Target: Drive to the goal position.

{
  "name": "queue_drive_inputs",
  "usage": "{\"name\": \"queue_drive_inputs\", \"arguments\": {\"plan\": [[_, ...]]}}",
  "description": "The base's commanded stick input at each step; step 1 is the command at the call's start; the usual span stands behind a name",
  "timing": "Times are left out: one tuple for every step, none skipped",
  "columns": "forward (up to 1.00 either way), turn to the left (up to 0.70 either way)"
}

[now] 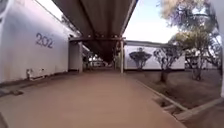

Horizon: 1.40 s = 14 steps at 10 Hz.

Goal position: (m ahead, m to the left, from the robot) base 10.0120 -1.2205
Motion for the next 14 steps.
{"name": "queue_drive_inputs", "arguments": {"plan": [[0.7,0.0],[0.7,0.0],[0.7,0.0],[0.7,0.0],[0.7,0.0],[0.7,0.0],[0.7,0.0],[0.7,0.22],[0.7,0.35],[0.7,0.35],[0.7,0.35],[0.7,0.35],[0.7,0.35],[0.7,0.0]]}}
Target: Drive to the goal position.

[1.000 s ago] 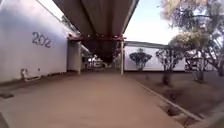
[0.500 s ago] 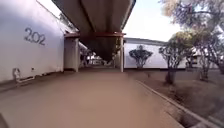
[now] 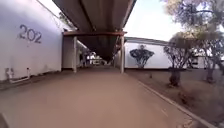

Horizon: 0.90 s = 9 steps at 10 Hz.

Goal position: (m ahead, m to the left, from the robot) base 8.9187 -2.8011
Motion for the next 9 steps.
{"name": "queue_drive_inputs", "arguments": {"plan": [[0.7,0.0],[0.7,0.0],[0.7,0.0],[0.7,0.0],[0.7,0.0],[0.7,0.0],[0.7,0.0],[0.7,0.0],[0.7,0.0]]}}
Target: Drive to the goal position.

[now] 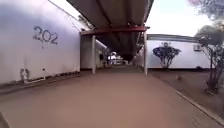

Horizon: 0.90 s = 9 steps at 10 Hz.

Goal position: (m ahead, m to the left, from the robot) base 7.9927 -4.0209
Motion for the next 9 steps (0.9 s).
{"name": "queue_drive_inputs", "arguments": {"plan": [[0.7,0.0],[0.7,0.0],[0.7,0.0],[0.7,0.0],[0.7,0.0],[0.7,0.0],[0.7,0.0],[0.7,0.0],[0.55,0.0]]}}
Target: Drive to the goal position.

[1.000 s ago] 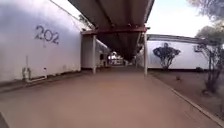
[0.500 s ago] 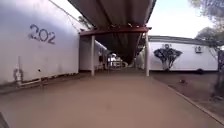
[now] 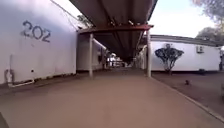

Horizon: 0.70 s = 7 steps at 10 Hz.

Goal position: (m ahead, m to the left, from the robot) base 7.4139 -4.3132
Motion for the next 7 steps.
{"name": "queue_drive_inputs", "arguments": {"plan": [[0.05,0.0],[0.37,0.0],[0.63,0.0],[0.7,0.0],[0.7,0.0],[0.7,0.0],[0.7,0.0]]}}
